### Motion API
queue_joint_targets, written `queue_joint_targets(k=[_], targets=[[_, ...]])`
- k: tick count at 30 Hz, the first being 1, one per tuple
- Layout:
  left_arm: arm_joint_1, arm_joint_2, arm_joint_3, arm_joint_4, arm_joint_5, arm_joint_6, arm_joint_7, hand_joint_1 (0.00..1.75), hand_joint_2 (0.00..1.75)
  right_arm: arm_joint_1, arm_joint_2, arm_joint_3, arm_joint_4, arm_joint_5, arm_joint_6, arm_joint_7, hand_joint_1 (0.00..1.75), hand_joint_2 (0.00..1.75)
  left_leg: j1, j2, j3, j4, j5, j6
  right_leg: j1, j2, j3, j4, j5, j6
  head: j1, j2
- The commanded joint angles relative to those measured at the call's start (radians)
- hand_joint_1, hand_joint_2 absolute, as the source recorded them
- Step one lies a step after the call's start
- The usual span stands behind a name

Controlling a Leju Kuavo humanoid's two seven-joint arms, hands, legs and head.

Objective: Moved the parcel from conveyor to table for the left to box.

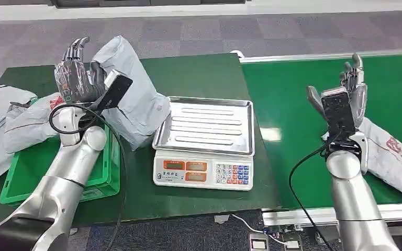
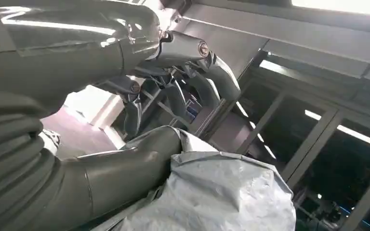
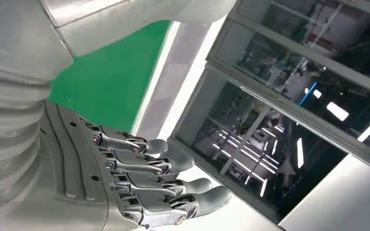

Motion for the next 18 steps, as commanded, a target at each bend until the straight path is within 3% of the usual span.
queue_joint_targets(k=[1, 8, 15, 18], targets=[[0.021, 0.071, 0.148, -0.018, -0.096, -0.001, 0.046, 1.75, 1.75, 0.002, -0.031, 0.043, 0.029, -0.016, -0.001, 0.011, 0.0, 1.75, 0.0, 0.005, 0.004, -0.001, -0.002, 0.0, 0.001, 0.005, 0.003, -0.002, 0.0, 0.0, 0.0, 0.0], [0.041, 0.082, 0.267, -0.06, -0.213, -0.001, 0.073, 1.75, 1.75, 0.034, -0.034, 0.029, -0.004, -0.018, 0.0, 0.015, 0.0, 1.75, 0.001, 0.004, 0.004, -0.001, -0.002, -0.001, 0.001, 0.005, 0.003, -0.002, 0.0, -0.001, 0.0, 0.0], [0.046, 0.091, 0.278, -0.058, -0.199, -0.001, 0.053, 1.75, 1.75, 0.042, -0.037, 0.026, -0.01, -0.018, 0.001, 0.015, 0.0, 1.75, 0.001, 0.004, 0.003, -0.001, -0.002, -0.001, 0.001, 0.004, 0.001, -0.001, -0.001, 0.0, 0.0, 0.0], [0.067, 0.101, 0.336, -0.093, -0.254, -0.001, 0.088, 1.75, 1.75, 0.038, -0.03, 0.02, -0.012, -0.018, 0.002, 0.018, 0.0, 1.75, 0.002, 0.003, 0.004, -0.001, -0.002, -0.001, 0.002, 0.004, 0.003, -0.002, -0.001, -0.001, 0.0, 0.0]])
